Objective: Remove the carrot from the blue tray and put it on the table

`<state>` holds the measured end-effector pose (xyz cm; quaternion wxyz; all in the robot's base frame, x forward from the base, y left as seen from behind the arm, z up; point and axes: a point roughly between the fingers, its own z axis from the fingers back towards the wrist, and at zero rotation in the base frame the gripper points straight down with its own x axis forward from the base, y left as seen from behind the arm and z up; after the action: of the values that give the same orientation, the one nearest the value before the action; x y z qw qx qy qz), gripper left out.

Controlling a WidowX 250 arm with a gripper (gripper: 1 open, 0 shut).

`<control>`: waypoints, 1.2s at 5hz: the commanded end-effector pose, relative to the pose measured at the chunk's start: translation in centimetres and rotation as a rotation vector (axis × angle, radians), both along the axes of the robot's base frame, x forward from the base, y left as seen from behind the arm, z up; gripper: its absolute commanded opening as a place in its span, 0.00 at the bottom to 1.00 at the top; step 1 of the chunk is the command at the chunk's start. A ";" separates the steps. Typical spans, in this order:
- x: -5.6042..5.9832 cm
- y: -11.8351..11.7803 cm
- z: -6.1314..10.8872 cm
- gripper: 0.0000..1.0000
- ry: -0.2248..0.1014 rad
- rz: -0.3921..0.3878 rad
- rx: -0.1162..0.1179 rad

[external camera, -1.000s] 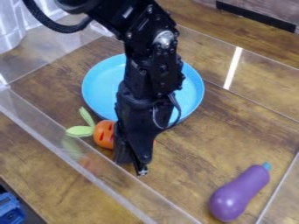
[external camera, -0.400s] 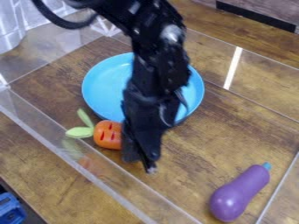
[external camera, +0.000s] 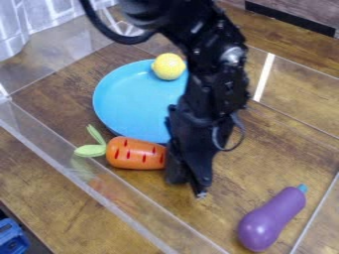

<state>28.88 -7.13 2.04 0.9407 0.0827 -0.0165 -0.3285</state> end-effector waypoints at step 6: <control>4.6 -1.8 3.1 0.00 -0.058 -0.059 -0.159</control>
<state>31.79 -8.89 2.18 0.9339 0.0135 -0.0213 -0.3566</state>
